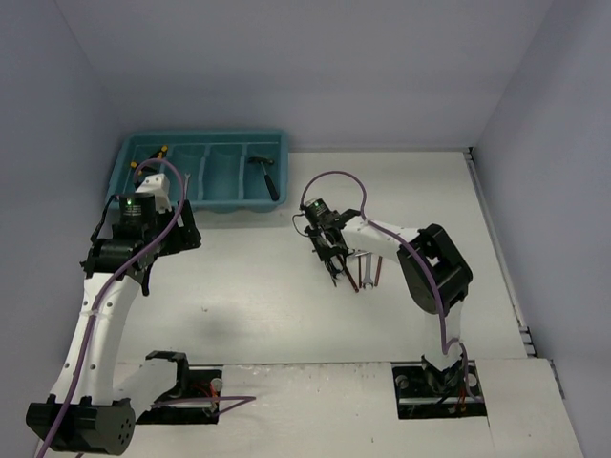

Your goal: Sort the tools into containers

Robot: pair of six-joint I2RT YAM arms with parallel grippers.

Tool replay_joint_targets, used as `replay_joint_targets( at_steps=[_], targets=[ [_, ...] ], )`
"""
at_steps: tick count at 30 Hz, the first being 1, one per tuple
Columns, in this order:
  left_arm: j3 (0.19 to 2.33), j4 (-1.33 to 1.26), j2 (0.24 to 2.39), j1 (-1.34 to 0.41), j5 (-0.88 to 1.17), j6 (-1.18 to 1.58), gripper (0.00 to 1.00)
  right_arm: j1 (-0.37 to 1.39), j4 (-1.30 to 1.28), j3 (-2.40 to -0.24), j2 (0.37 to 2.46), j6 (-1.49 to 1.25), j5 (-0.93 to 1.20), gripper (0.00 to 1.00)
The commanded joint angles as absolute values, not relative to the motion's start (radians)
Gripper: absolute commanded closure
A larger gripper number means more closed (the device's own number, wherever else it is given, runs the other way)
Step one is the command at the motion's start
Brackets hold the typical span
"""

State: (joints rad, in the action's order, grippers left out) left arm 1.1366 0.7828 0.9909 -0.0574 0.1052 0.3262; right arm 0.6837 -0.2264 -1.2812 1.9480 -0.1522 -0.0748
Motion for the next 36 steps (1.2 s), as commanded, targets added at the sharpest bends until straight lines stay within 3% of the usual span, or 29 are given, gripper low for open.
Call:
replay_joint_targets(
  at_steps=[1, 13, 25, 36],
  targets=[
    [1.171, 0.769, 0.973, -0.055, 0.156, 0.371, 0.28, 0.703, -0.228, -1.316, 1.901, -0.156, -0.124, 1.00],
    [1.113, 0.587, 0.919, -0.119, 0.342, 0.626, 0.28, 0.750, -0.209, -1.362, 1.691, -0.213, 0.011, 1.00],
    [0.975, 0.134, 1.016, -0.400, 0.237, 0.816, 0.28, 0.803, -0.105, -1.415, 1.614, -0.323, 0.217, 1.00],
    [0.992, 0.069, 1.150, -0.457, 0.173, 0.837, 0.32, 0.816, -0.010, -1.408, 1.600, -0.405, 0.301, 1.00]
  ],
)
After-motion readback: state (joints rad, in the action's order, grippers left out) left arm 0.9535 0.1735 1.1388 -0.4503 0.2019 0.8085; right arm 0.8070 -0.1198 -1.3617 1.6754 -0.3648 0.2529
